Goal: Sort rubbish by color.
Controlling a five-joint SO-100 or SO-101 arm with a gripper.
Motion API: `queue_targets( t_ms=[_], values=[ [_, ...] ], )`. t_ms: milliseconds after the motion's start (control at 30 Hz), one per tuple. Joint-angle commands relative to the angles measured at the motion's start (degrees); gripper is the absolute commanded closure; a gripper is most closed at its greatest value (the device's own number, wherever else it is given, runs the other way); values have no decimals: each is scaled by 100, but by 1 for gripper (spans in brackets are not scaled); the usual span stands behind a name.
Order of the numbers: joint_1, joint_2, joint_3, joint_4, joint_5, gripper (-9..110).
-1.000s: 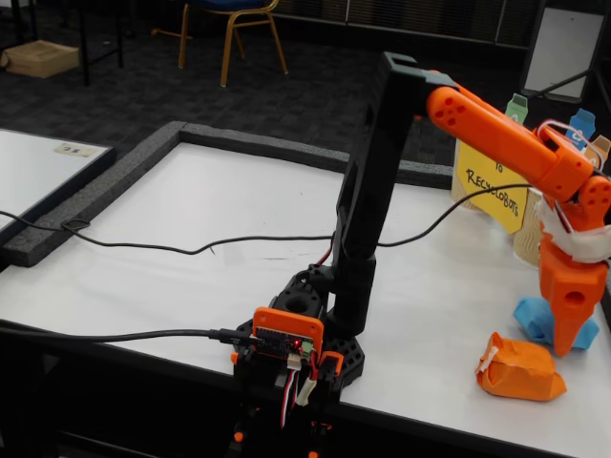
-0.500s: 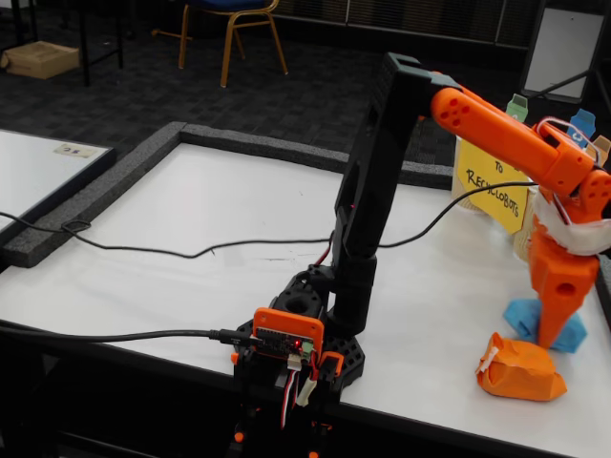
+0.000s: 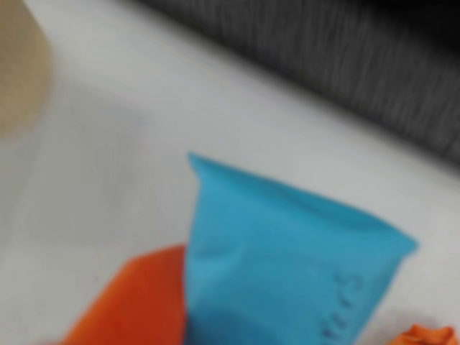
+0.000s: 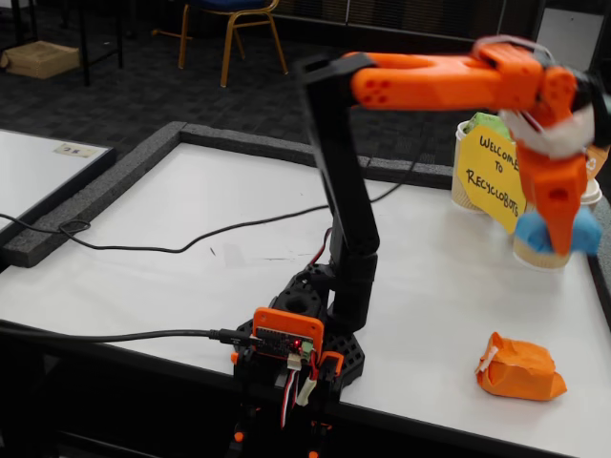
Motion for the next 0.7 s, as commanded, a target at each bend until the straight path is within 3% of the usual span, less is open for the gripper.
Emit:
queue_targets(
  t_ms=[0,333,667],
  values=[
    [-158,1406,-141,-88,290,101],
    [-457,2522,-123,-782,853,101],
    [-984,2215,-316,-2004,993,101]
  ],
)
